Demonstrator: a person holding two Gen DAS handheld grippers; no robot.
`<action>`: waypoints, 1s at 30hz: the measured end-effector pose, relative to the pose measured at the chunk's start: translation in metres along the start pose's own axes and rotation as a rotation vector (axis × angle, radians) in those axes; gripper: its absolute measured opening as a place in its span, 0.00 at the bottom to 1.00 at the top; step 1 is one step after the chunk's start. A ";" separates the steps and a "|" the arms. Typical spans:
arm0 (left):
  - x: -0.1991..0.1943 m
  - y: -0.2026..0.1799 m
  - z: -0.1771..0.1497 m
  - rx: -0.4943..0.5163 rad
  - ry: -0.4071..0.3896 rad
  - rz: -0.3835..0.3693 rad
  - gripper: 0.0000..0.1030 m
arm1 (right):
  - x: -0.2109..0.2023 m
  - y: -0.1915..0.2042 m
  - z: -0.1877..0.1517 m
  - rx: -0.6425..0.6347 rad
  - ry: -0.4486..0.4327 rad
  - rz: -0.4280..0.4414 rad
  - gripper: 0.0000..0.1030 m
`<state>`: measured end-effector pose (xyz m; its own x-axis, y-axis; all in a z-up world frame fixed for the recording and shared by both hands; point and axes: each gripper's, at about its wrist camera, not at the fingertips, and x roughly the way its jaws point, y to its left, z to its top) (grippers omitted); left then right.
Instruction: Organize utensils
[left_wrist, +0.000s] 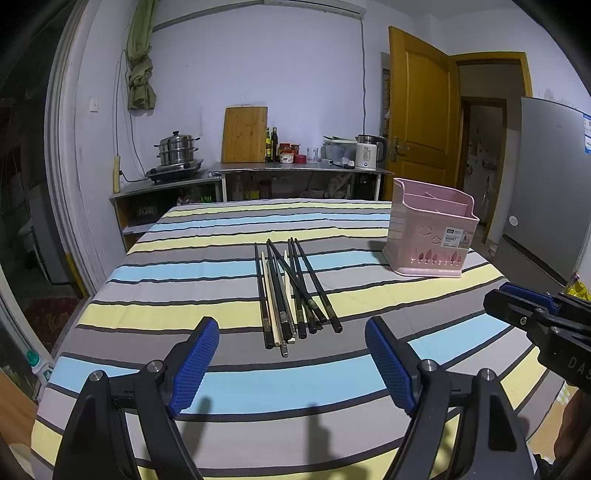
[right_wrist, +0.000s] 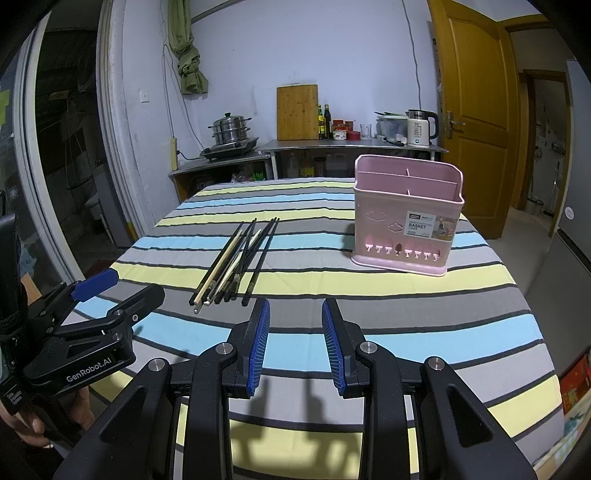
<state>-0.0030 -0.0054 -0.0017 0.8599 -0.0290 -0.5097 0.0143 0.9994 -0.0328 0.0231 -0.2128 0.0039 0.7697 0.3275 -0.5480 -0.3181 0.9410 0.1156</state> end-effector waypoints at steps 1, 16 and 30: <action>0.000 0.000 -0.001 -0.001 0.000 -0.001 0.79 | 0.000 0.000 0.000 -0.001 0.000 -0.001 0.29; 0.000 -0.001 -0.002 0.000 0.001 -0.003 0.79 | 0.000 0.001 0.000 -0.002 0.000 0.000 0.29; 0.000 -0.002 -0.002 0.000 0.001 -0.003 0.79 | 0.000 0.001 0.000 -0.002 0.002 -0.001 0.30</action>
<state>-0.0038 -0.0070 -0.0036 0.8591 -0.0322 -0.5109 0.0169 0.9993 -0.0344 0.0230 -0.2122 0.0044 0.7686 0.3266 -0.5501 -0.3186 0.9411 0.1136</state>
